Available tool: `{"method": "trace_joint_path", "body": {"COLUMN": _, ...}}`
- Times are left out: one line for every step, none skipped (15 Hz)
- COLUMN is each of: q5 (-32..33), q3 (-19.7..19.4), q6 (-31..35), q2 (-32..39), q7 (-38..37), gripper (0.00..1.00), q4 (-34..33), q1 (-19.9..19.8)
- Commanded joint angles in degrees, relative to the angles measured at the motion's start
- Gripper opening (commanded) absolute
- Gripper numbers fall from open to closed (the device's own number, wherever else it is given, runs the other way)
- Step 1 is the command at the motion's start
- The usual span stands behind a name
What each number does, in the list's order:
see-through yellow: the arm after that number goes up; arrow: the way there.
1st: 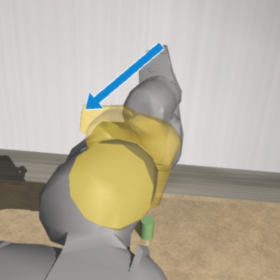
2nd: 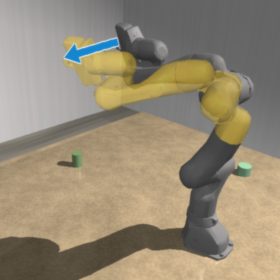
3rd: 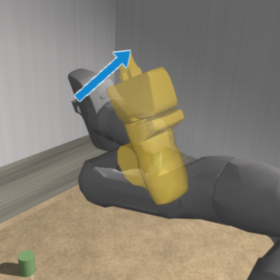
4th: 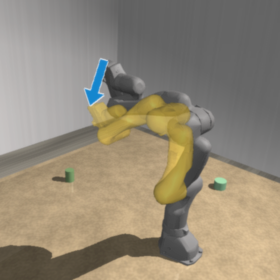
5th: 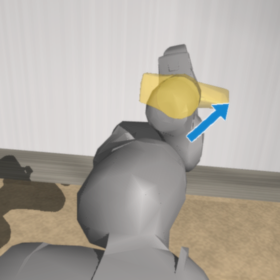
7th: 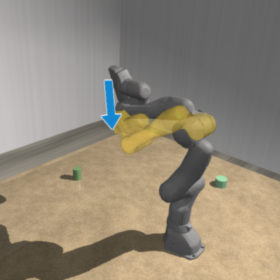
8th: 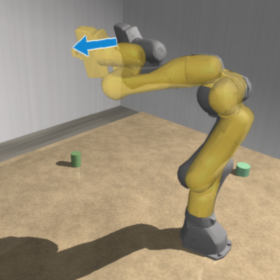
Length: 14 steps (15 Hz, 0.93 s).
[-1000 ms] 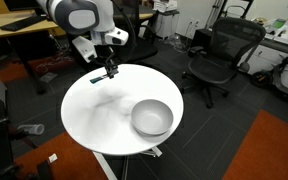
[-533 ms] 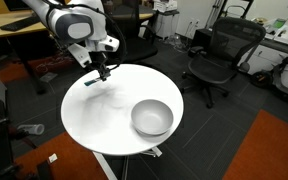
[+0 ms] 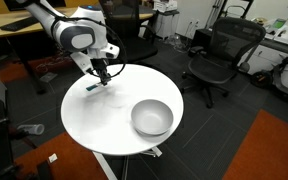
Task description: Pick the marker from the bowl and put it on the table
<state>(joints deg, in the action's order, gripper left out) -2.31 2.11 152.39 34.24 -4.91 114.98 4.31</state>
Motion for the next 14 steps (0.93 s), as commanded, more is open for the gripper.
{"method": "trace_joint_path", "body": {"q5": -0.36, "q3": 0.00, "q6": -0.14, "q2": 0.62, "q7": -0.72, "gripper": 0.54, "q4": -1.22, "q1": 0.28}}
{"method": "trace_joint_path", "body": {"q5": -0.40, "q3": 0.05, "q6": -0.13, "q2": 0.63, "q7": -0.66, "gripper": 0.62, "q4": -1.30, "q1": 0.23}}
{"method": "trace_joint_path", "body": {"q5": -0.44, "q3": 0.09, "q6": -0.12, "q2": 0.56, "q7": -0.59, "gripper": 0.69, "q4": -1.30, "q1": 0.18}}
{"method": "trace_joint_path", "body": {"q5": -0.45, "q3": 0.09, "q6": -0.08, "q2": 0.44, "q7": -0.59, "gripper": 0.77, "q4": -1.27, "q1": 0.16}}
{"method": "trace_joint_path", "body": {"q5": -0.46, "q3": 0.13, "q6": -0.13, "q2": 0.35, "q7": -0.49, "gripper": 0.84, "q4": -1.27, "q1": 0.11}}
{"method": "trace_joint_path", "body": {"q5": -0.54, "q3": 0.22, "q6": -0.19, "q2": 0.22, "q7": -0.37, "gripper": 0.93, "q4": -1.26, "q1": 0.00}}
{"method": "trace_joint_path", "body": {"q5": -0.64, "q3": 0.36, "q6": -0.46, "q2": 0.07, "q7": -0.16, "gripper": 0.99, "q4": -1.25, "q1": -0.14}}
{"method": "trace_joint_path", "body": {"q5": -0.98, "q3": 0.74, "q6": -0.94, "q2": -0.24, "q7": 0.23, "gripper": 1.00, "q4": -1.18, "q1": -0.48}}
{"method": "trace_joint_path", "body": {"q5": -1.14, "q3": 0.98, "q6": -1.34, "q2": -0.76, "q7": 0.49, "gripper": 1.00, "q4": -0.93, "q1": -0.69}}
{"method": "trace_joint_path", "body": {"q5": -1.13, "q3": 1.11, "q6": -1.64, "q2": -1.57, "q7": 0.81, "gripper": 1.00, "q4": -0.46, "q1": -0.84}}
{"method": "trace_joint_path", "body": {"q5": -1.00, "q3": 1.03, "q6": -1.63, "q2": -2.19, "q7": 0.78, "gripper": 1.00, "q4": -0.09, "q1": -0.78}}
{"method": "trace_joint_path", "body": {"q5": -1.08, "q3": 1.22, "q6": -1.28, "q2": -3.06, "q7": 1.16, "gripper": 1.00, "q4": 0.52, "q1": -1.02}}
{"method": "trace_joint_path", "body": {"q5": -1.25, "q3": 1.42, "q6": -1.33, "q2": -3.70, "q7": 1.46, "gripper": 1.00, "q4": 0.83, "q1": -1.26}}
{"method": "trace_joint_path", "body": {"q5": -1.22, "q3": 1.38, "q6": -1.13, "q2": -4.48, "q7": 1.59, "gripper": 1.00, "q4": 1.23, "q1": -1.35}}
